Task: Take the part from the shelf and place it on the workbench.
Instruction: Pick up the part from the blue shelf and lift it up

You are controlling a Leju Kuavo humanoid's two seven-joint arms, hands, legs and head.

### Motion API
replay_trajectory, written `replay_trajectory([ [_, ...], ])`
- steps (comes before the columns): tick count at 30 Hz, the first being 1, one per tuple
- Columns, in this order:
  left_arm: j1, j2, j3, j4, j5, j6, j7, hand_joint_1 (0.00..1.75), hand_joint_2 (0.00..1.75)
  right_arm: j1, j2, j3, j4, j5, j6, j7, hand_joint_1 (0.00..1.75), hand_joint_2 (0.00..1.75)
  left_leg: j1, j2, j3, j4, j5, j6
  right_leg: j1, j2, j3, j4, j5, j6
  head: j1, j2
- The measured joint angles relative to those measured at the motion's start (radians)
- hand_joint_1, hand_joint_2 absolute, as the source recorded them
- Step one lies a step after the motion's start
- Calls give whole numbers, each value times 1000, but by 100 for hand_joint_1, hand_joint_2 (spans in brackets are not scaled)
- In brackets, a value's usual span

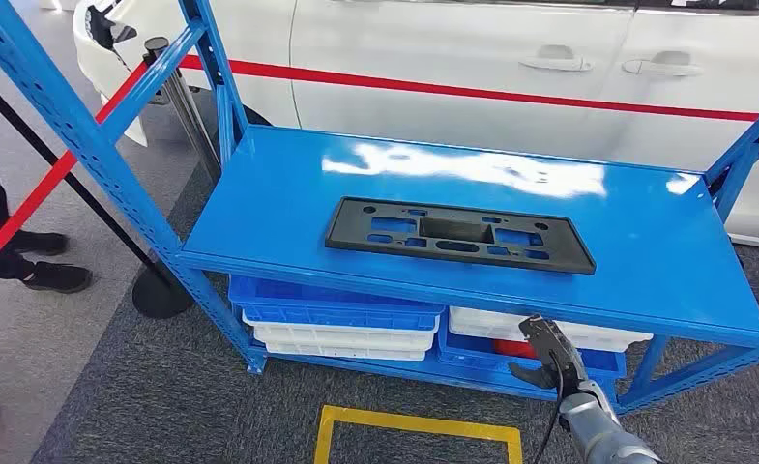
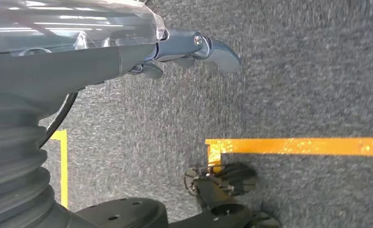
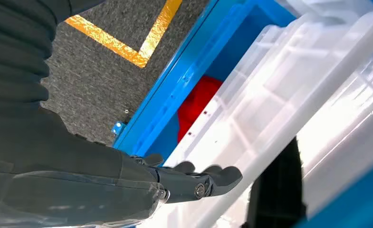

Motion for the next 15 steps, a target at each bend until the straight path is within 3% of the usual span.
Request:
replay_trajectory([
  [9,-20,10,-1,3,4,-15,15,0,175,21,-4,-6,-3,2,34,-41,0,175,0,1,-1,0,0,1,0,1,0,0,1,1,0,0],
  [15,-28,10,-1,6,10,-17,14,0,175,30,26,17,-24,23,53,-95,0,175,0,1,-1,0,1,1,0,1,0,0,1,1,0,0],
])
